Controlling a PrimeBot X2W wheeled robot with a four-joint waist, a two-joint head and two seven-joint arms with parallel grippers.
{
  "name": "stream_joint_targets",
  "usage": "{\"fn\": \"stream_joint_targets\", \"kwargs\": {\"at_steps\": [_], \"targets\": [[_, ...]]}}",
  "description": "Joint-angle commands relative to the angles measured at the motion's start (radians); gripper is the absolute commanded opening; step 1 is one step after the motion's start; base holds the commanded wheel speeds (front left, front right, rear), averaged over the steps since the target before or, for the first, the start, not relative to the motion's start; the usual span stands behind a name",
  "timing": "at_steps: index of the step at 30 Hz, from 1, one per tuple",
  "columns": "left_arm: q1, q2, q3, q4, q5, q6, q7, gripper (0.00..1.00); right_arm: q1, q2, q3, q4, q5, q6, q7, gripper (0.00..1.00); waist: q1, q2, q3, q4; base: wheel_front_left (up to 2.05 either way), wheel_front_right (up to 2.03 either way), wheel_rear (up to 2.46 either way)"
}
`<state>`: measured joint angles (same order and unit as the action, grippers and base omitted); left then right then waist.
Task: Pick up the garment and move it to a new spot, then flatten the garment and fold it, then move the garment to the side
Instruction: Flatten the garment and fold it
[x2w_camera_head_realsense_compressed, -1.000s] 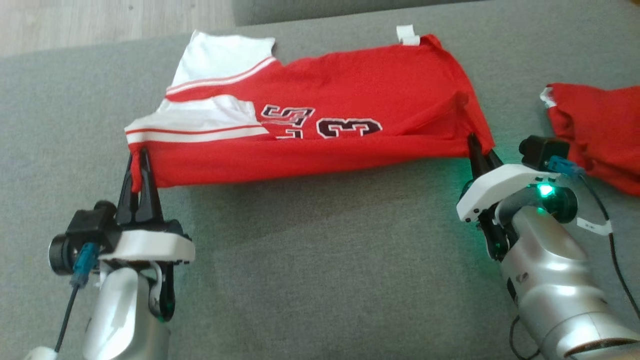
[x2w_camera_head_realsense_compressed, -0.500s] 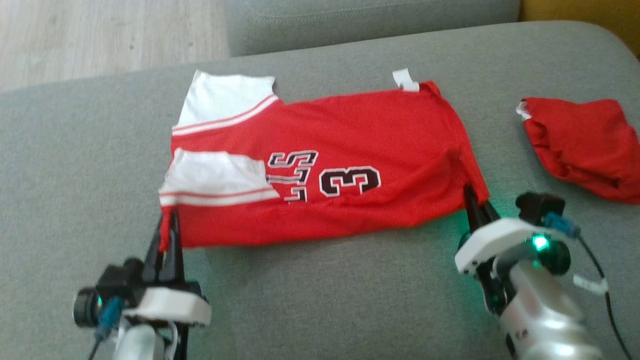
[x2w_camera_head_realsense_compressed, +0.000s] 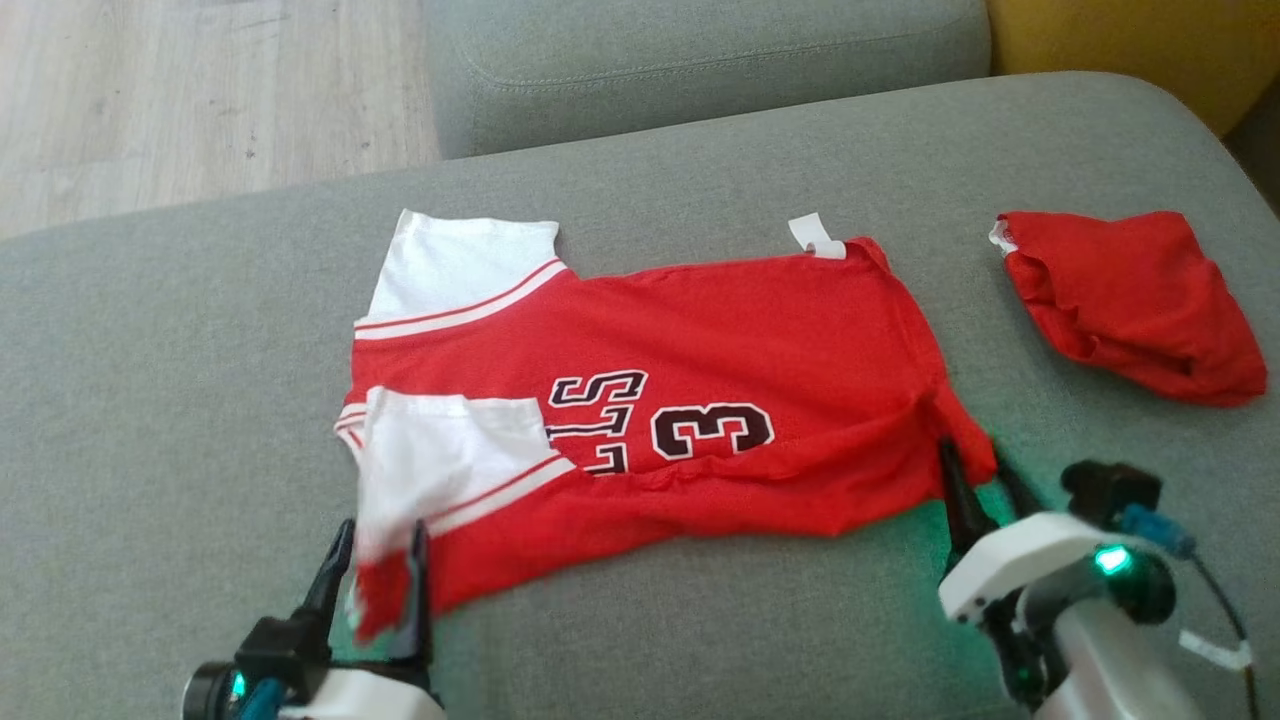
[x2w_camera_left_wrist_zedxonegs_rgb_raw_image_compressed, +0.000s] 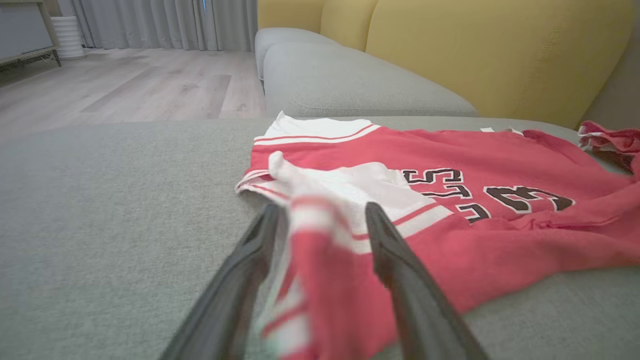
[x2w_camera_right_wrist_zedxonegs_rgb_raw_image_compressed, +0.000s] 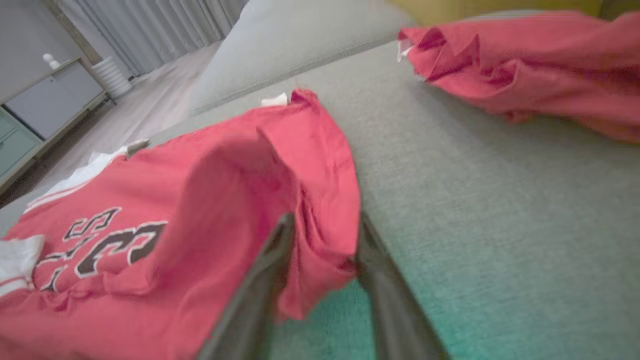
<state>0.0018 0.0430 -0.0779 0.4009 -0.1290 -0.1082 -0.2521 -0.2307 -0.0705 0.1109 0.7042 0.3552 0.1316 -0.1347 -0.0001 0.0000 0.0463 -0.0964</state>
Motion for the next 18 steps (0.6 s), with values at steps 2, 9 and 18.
{"fn": "stream_joint_targets", "kwargs": {"at_steps": [2, 9, 18], "targets": [[-0.065, 0.01, 0.016, -0.009, -0.001, -0.007, -0.01, 1.0, -0.016, 0.002, -0.006, -0.083, -0.022, -0.001, 0.006, 1.0, 0.0001, 0.0, 0.006, 0.0, 0.0, 0.0, 0.0], [-0.142, 0.011, 0.038, -0.079, -0.015, -0.003, -0.01, 1.0, -0.009, 0.011, -0.072, -0.253, -0.111, -0.001, -0.004, 1.0, 0.0001, 0.0, 0.045, 0.008, 0.0, 0.0, 0.0], [-0.252, 0.033, 0.053, -0.22, -0.012, -0.012, -0.01, 1.0, -0.044, 0.019, -0.078, -0.39, -0.161, -0.001, -0.022, 1.0, 0.0001, 0.0, 0.131, -0.004, 0.0, 0.0, 0.0]]}}
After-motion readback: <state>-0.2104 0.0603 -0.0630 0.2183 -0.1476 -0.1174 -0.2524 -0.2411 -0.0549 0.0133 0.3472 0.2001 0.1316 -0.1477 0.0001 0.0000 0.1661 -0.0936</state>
